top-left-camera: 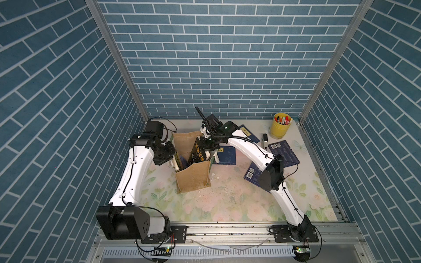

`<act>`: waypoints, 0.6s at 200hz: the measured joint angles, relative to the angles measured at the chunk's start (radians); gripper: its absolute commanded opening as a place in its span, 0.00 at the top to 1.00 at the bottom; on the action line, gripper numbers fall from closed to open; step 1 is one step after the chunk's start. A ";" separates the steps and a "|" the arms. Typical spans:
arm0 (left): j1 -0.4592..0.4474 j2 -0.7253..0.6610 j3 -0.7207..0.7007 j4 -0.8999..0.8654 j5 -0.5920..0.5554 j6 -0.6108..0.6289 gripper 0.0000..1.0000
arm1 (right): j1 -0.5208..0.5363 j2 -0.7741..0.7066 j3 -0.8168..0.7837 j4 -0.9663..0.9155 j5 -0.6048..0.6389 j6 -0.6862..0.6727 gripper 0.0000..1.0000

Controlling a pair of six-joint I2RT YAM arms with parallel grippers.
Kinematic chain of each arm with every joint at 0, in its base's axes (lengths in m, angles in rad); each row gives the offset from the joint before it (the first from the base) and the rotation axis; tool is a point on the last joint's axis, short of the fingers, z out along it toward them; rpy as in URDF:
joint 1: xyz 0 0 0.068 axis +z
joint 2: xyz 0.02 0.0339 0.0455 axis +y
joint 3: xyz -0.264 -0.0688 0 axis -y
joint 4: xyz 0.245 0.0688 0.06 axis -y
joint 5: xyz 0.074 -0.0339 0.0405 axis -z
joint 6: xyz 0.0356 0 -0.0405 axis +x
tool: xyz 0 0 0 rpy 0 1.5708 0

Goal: Take out the books from the canvas bag
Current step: Pick up the book from the canvas bag.

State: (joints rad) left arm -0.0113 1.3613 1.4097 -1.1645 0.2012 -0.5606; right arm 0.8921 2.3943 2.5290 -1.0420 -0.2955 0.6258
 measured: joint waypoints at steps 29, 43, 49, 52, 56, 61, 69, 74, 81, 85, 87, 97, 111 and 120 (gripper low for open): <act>0.000 0.000 0.001 -0.006 -0.015 0.000 1.00 | 0.006 -0.012 0.000 0.001 0.022 -0.006 1.00; 0.000 0.000 0.002 -0.010 -0.025 0.000 1.00 | 0.006 -0.029 -0.003 0.001 0.031 -0.006 1.00; 0.000 0.000 0.002 -0.012 -0.029 0.000 1.00 | 0.006 -0.039 -0.005 0.002 0.033 -0.006 1.00; 0.000 0.000 0.002 -0.013 -0.030 -0.001 1.00 | 0.005 -0.045 -0.006 0.003 0.035 -0.006 1.00; 0.000 0.000 0.002 -0.013 -0.033 -0.002 1.00 | 0.004 -0.054 -0.007 0.003 0.035 -0.006 1.00; 0.000 0.000 0.002 -0.014 -0.035 -0.003 1.00 | 0.002 -0.067 -0.009 0.004 0.035 -0.006 1.00; 0.000 0.000 0.002 -0.014 -0.038 -0.005 1.00 | -0.001 -0.090 -0.015 0.007 0.035 -0.006 1.00; 0.000 0.000 0.002 -0.015 -0.040 -0.005 1.00 | -0.004 -0.107 -0.022 0.010 0.035 -0.005 1.00; 0.000 0.000 0.002 -0.016 -0.042 -0.007 1.00 | -0.008 -0.132 -0.029 0.011 0.033 -0.005 1.00; 0.000 0.000 0.002 -0.016 -0.043 -0.007 1.00 | -0.011 -0.144 -0.032 0.011 0.032 -0.004 1.00; 0.000 0.000 0.002 -0.017 -0.044 -0.008 1.00 | -0.013 -0.151 -0.034 0.012 0.031 -0.003 1.00; 0.000 0.000 0.002 -0.017 -0.044 -0.008 1.00 | -0.022 -0.186 -0.040 0.019 0.028 -0.002 1.00; 0.000 0.000 0.002 -0.018 -0.047 -0.008 1.00 | -0.038 -0.229 -0.041 0.032 0.023 0.000 1.00; 0.000 0.000 0.002 -0.019 -0.048 -0.008 1.00 | -0.050 -0.254 -0.043 0.042 0.018 0.006 1.00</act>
State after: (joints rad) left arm -0.0113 1.3613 1.4113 -1.1835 0.1528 -0.5686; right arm 0.8417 2.1399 2.4863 -1.0004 -0.2775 0.6323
